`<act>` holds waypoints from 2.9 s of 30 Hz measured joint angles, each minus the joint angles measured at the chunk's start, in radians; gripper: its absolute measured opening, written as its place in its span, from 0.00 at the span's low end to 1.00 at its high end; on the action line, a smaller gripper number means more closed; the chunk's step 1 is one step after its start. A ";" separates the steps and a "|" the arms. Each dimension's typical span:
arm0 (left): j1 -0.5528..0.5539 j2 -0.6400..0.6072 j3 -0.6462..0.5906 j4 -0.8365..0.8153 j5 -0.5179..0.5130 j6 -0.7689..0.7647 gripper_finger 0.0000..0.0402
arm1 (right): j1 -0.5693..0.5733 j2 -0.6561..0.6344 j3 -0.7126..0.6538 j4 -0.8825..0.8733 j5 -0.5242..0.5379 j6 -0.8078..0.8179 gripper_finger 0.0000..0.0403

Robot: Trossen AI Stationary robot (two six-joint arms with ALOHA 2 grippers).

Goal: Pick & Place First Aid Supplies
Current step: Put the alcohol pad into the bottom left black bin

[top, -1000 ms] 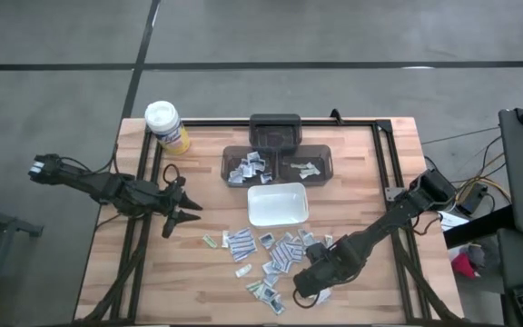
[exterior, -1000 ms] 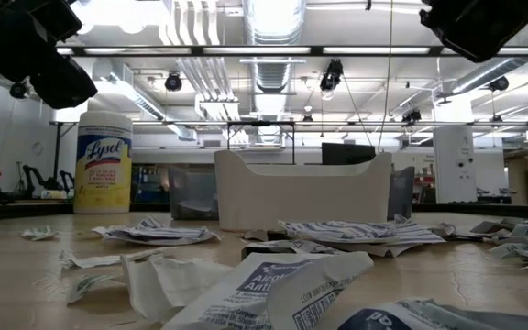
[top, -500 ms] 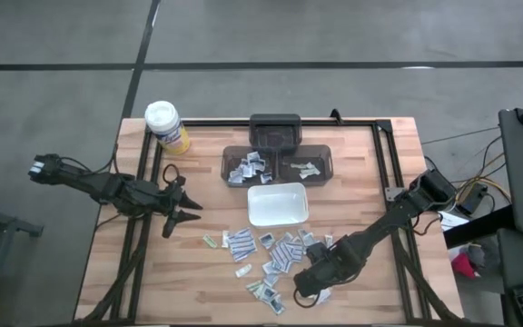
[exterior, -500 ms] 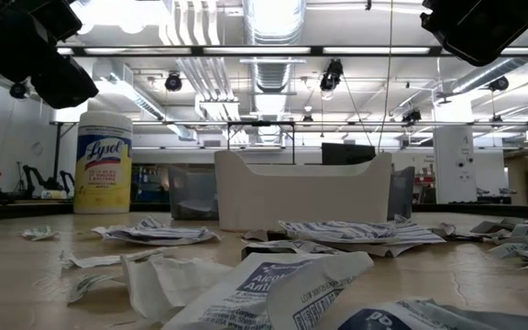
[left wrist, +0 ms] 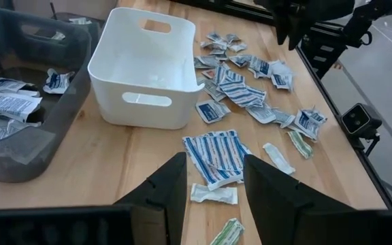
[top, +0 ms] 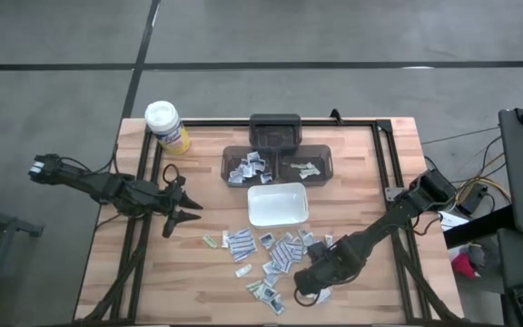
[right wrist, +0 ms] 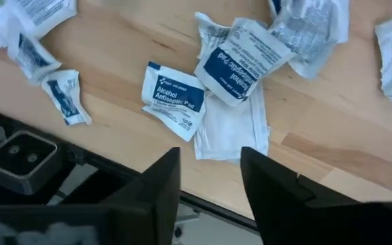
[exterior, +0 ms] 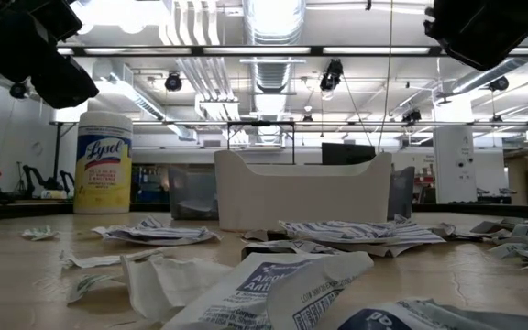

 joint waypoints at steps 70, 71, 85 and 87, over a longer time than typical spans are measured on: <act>0.000 0.000 0.001 0.023 -0.001 0.007 0.34 | -0.007 0.000 -0.200 0.253 0.052 0.226 0.07; 0.000 0.000 0.001 0.023 -0.001 0.007 0.34 | -0.007 0.000 -0.195 0.252 0.051 0.211 0.07; 0.000 0.000 0.001 0.070 0.000 0.005 0.34 | -0.006 0.000 -0.081 0.157 0.116 -0.225 0.07; 0.000 0.001 0.001 0.099 0.000 0.005 0.34 | -0.006 0.000 -0.062 0.157 0.211 -0.305 0.07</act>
